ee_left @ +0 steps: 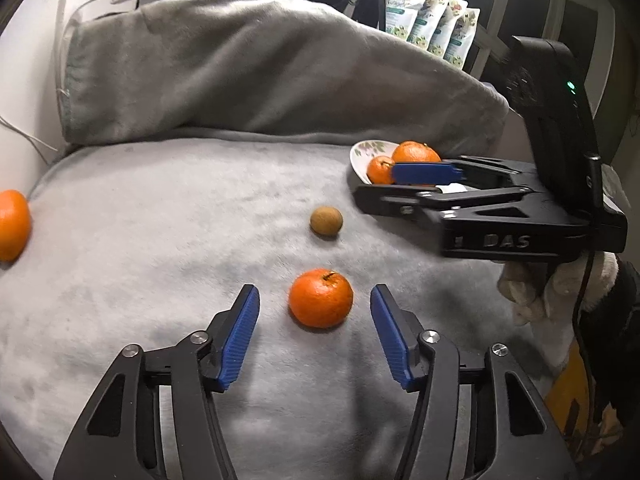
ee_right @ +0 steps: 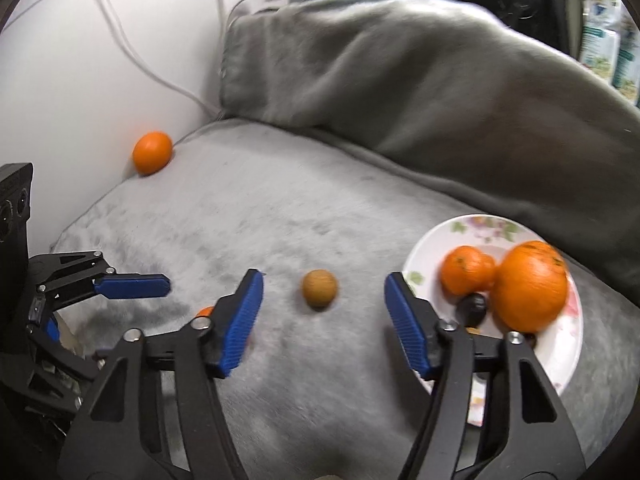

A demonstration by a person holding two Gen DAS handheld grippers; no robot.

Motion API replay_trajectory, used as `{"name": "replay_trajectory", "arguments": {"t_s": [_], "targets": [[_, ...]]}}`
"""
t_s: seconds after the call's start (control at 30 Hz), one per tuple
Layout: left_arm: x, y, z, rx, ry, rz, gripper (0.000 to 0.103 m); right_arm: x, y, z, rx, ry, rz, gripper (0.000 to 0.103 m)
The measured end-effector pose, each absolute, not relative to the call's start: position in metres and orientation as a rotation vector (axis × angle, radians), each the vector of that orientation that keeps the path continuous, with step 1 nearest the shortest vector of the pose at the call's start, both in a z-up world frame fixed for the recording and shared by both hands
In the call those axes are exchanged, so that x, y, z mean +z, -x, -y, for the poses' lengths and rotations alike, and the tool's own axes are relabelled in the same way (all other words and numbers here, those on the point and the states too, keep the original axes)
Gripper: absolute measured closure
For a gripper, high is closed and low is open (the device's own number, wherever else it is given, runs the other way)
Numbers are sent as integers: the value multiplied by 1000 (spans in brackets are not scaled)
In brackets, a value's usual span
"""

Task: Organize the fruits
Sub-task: 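Grasp a brown round fruit with the right tool while the left tool grasps a mandarin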

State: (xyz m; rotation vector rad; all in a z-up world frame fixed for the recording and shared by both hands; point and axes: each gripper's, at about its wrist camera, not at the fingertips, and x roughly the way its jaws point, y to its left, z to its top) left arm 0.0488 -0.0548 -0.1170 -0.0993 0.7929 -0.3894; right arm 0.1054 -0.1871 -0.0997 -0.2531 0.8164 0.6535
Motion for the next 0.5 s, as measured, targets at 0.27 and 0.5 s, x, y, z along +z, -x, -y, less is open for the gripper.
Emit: {"name": "replay_trajectory", "arguments": {"t_s": [0.27,0.5], "targets": [[-127,-55,57,-403,123,-819,52,-119,-118,168,672,292,-884,59],[-133,-59,59,-407,126,-839,57,-130,-128,160,652,328,-915,60]]}}
